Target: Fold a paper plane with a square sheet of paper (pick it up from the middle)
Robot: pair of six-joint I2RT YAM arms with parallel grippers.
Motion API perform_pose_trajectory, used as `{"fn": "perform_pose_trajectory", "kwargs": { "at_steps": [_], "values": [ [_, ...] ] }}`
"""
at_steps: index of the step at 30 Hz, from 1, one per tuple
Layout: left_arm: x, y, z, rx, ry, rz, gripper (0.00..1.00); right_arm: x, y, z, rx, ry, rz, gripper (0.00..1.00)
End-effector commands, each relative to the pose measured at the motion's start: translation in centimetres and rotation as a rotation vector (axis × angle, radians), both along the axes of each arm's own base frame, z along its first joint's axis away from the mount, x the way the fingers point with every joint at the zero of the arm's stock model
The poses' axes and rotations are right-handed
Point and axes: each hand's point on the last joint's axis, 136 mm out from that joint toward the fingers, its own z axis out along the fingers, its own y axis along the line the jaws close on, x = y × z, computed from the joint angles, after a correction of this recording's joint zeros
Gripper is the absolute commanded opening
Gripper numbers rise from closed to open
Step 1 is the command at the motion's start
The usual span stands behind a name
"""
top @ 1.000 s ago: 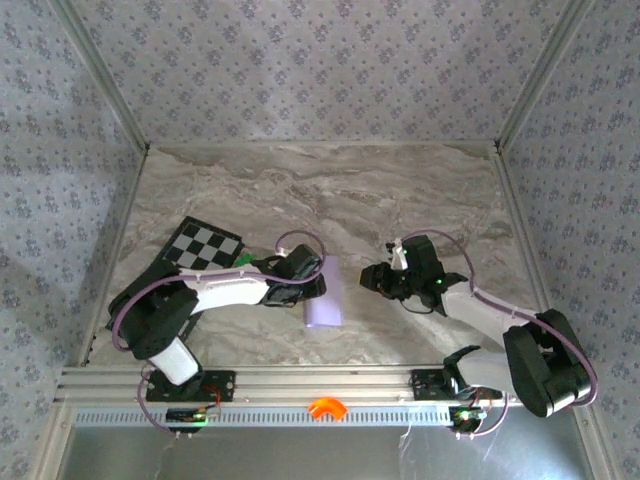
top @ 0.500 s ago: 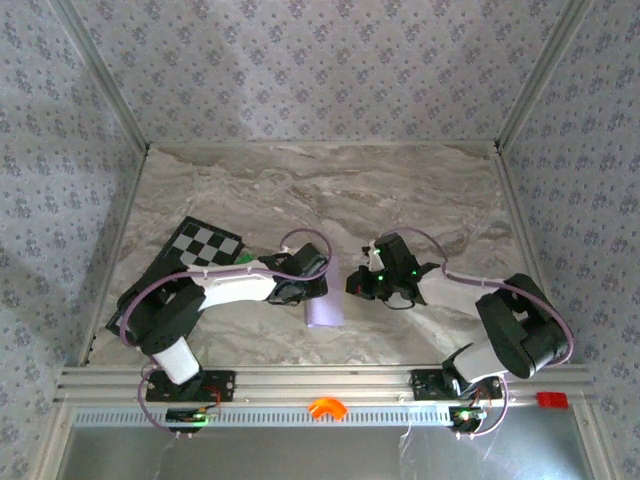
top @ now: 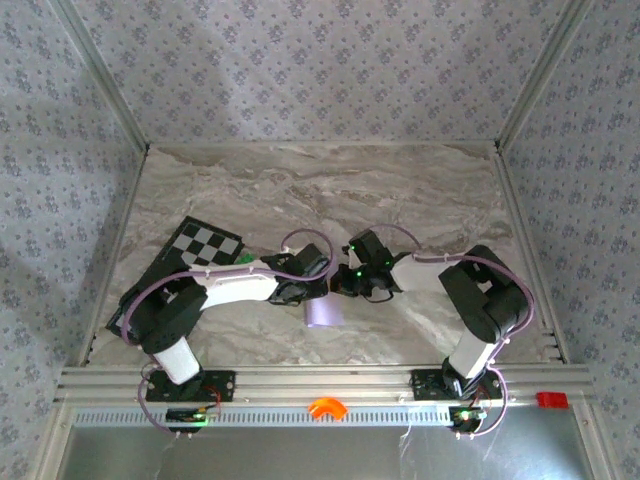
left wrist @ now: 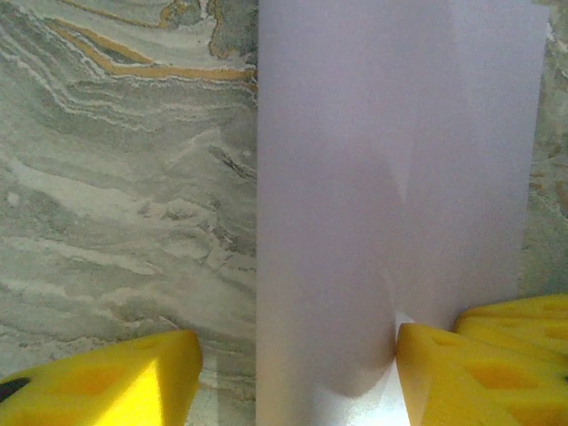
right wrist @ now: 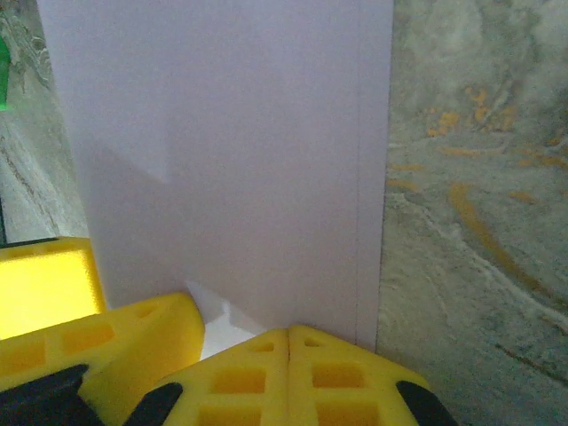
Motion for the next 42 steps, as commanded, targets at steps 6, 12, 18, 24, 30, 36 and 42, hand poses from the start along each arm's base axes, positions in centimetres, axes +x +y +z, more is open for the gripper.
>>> {"fn": "perform_pose_trajectory", "kwargs": {
  "at_steps": [6, 12, 18, 24, 30, 36, 42],
  "values": [
    [-0.4, -0.6, 0.4, -0.088, -0.015, -0.016, 0.62, -3.6, -3.8, -3.8, -0.166, 0.126, -0.021, 0.00],
    [-0.1, -1.9, 4.3, -0.264, -0.101, -0.093, 0.63, -4.2, -4.2, -3.7, -0.144, 0.137, -0.049, 0.00],
    [-0.2, -2.1, 4.9, -0.369, -0.097, -0.132, 0.61, -4.1, -4.1, -3.6, -0.137, 0.145, -0.069, 0.00],
    [-0.3, -1.6, 3.8, -0.332, -0.069, -0.124, 0.59, -4.0, -4.4, -3.6, -0.140, 0.148, -0.082, 0.00],
    [-0.4, -1.2, 2.6, -0.285, -0.033, -0.120, 0.59, -3.9, -4.6, -3.5, -0.137, 0.147, -0.089, 0.00],
    [-0.5, -1.5, 1.7, -0.284, -0.013, -0.128, 0.56, -3.7, -4.5, -3.4, -0.129, 0.143, -0.093, 0.00],
    [-0.6, -2.2, 1.6, -0.306, -0.008, -0.149, 0.47, -3.8, -4.6, -3.5, -0.127, 0.148, -0.095, 0.00]
  ]
}}
